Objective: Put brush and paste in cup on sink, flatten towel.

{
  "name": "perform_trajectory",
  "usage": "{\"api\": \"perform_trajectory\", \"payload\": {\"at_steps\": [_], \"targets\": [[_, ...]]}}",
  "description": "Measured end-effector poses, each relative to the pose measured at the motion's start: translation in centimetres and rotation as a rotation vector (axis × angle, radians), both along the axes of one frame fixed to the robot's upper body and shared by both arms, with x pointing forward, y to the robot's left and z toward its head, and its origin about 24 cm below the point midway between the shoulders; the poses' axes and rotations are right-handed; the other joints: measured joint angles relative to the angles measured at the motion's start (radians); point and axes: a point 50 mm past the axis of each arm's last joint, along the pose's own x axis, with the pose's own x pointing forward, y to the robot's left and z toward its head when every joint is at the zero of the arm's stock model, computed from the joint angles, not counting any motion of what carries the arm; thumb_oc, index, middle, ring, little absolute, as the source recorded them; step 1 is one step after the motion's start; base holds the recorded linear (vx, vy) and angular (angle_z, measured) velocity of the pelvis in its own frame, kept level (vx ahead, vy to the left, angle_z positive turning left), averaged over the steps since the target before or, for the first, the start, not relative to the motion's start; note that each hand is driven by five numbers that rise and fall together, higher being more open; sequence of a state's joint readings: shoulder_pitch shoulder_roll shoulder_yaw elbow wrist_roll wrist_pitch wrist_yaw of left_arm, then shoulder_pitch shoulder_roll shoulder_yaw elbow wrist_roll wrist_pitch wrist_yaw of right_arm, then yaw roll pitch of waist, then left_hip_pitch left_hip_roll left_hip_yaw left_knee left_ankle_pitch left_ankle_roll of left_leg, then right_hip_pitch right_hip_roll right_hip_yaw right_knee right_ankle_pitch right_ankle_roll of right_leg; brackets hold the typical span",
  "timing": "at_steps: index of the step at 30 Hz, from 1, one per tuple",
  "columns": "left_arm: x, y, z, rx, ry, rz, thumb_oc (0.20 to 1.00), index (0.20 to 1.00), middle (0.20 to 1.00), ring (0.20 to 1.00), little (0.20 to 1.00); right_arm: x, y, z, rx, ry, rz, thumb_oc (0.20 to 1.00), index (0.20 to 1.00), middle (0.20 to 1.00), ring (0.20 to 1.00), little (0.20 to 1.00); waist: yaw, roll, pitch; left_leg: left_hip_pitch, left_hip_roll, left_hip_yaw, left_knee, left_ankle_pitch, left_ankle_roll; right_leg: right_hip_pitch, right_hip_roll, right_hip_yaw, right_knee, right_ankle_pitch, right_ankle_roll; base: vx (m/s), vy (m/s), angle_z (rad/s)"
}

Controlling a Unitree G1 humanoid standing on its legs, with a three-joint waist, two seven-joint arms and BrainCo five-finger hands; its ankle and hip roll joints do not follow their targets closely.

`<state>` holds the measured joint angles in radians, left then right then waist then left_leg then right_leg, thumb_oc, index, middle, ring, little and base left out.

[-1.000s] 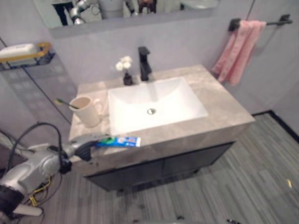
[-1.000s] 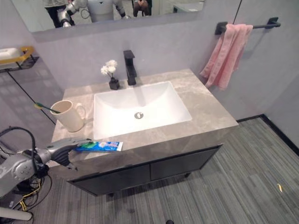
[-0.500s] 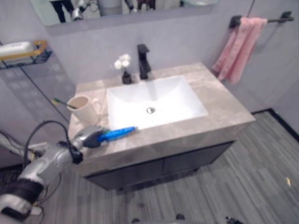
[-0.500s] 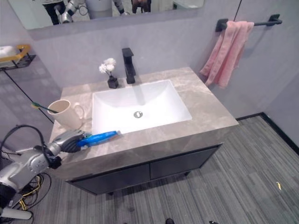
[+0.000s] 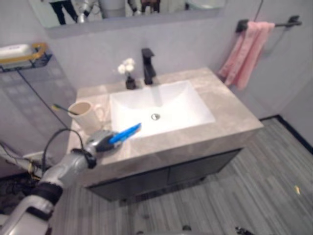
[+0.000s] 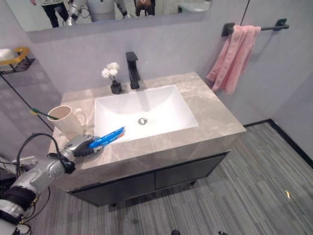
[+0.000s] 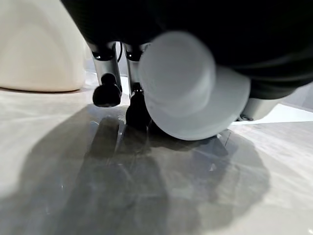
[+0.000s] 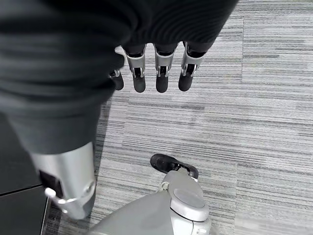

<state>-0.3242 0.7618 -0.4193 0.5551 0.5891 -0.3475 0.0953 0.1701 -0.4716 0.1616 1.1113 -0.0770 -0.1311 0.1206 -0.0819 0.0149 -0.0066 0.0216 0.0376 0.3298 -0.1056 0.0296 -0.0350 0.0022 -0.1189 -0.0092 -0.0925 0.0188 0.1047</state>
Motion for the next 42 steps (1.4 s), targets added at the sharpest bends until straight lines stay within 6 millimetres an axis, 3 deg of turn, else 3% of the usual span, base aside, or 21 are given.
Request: {"api": "perform_trajectory", "payload": {"at_steps": [6,11,13,17,21,22,26,30,34,42], "targets": [[-0.5,0.1,-0.5,0.005,0.008,0.019,0.200,0.200,0.200,0.200,0.200,-0.2,-0.2,0.0,-0.006,-0.017,-0.048,1.000,1.000,1.000,1.000,1.000,-0.003,-0.003,-0.003,0.018,0.001,0.000,0.000,-0.001,0.000,0.019,0.000,-0.001,0.000,-0.001,0.000,0.00,0.000,0.00],[-1.7,0.0,0.7,0.009,-0.060,0.007,0.200,0.200,0.200,0.200,0.200,0.4,-0.6,0.3,-0.007,-0.083,-0.146,1.000,1.000,1.000,1.000,1.000,-0.004,-0.012,0.000,0.021,0.002,-0.010,0.001,0.001,0.000,0.027,0.001,-0.010,0.000,0.000,0.000,-0.05,-0.029,0.05],[-1.9,0.0,1.1,0.007,-0.077,-0.001,0.200,0.200,0.200,0.200,0.200,0.4,-1.0,0.5,-0.012,-0.109,-0.202,1.000,1.000,1.000,1.000,1.000,-0.006,-0.029,0.012,0.027,0.003,-0.012,0.001,0.001,0.000,0.034,0.001,-0.013,0.000,-0.001,0.000,-0.04,-0.020,0.05],[-2.6,-0.1,2.0,-0.020,-0.129,0.000,0.200,0.200,0.200,0.200,0.200,2.7,-1.5,1.4,-0.005,-0.241,-0.276,1.000,1.000,1.000,1.000,1.000,-0.002,-0.047,0.016,0.031,0.002,-0.012,0.003,0.000,0.001,0.038,0.000,-0.014,0.000,-0.002,-0.001,-0.06,-0.022,0.00],[-3.3,0.1,2.1,-0.042,-0.146,0.014,0.200,0.200,0.200,0.200,0.200,6.4,-1.6,4.0,-0.012,-0.443,-0.233,1.000,1.000,1.000,1.000,1.000,-0.011,-0.047,0.016,0.033,0.003,-0.013,0.004,0.001,0.001,0.040,0.001,-0.013,0.000,-0.001,-0.001,-0.04,-0.007,0.00],[-3.6,0.2,1.8,-0.053,-0.143,0.026,0.200,0.200,0.200,0.200,0.200,8.0,-1.4,5.4,-0.005,-0.540,-0.213,1.000,1.000,1.000,1.000,1.000,-0.016,-0.045,0.017,0.036,0.003,-0.013,0.004,0.001,0.001,0.042,0.001,-0.013,0.000,-0.001,-0.001,-0.04,0.002,0.00],[-4.0,0.3,2.5,-0.104,-0.220,0.063,0.200,0.200,0.200,0.200,0.200,10.5,-1.6,9.1,-0.040,-0.758,-0.199,1.000,1.000,1.000,1.000,1.000,-0.017,-0.044,0.018,0.048,0.003,-0.012,0.003,0.000,0.001,0.056,0.001,-0.013,0.000,-0.003,-0.001,-0.03,0.011,0.00],[-3.7,0.5,5.1,-0.147,-0.371,0.088,0.200,0.200,0.200,0.200,0.200,11.8,-2.1,12.4,-0.130,-0.909,-0.178,1.000,1.000,1.000,1.000,1.000,-0.018,-0.041,0.017,0.052,0.002,-0.012,0.000,0.000,0.001,0.060,0.000,-0.012,0.000,-0.002,-0.001,-0.03,0.009,0.00],[-3.7,0.3,7.4,-0.233,-0.540,0.114,0.200,0.200,0.200,0.200,0.200,13.4,-1.4,16.0,-0.161,-1.088,-0.133,1.000,1.000,1.000,1.000,1.000,-0.026,-0.036,0.013,0.058,0.001,-0.012,0.003,0.000,0.001,0.065,0.000,-0.012,0.000,-0.002,-0.001,-0.03,0.008,0.00],[-3.9,-1.0,9.2,-0.310,-0.640,0.072,0.200,0.200,0.200,0.200,0.200,14.8,-0.2,18.4,-0.160,-1.214,-0.060,1.000,1.000,1.000,1.000,1.000,-0.025,-0.038,0.008,0.062,0.001,-0.012,0.005,0.000,0.001,0.068,0.000,-0.012,0.000,-0.002,-0.001,-0.01,-0.001,0.00]]}}
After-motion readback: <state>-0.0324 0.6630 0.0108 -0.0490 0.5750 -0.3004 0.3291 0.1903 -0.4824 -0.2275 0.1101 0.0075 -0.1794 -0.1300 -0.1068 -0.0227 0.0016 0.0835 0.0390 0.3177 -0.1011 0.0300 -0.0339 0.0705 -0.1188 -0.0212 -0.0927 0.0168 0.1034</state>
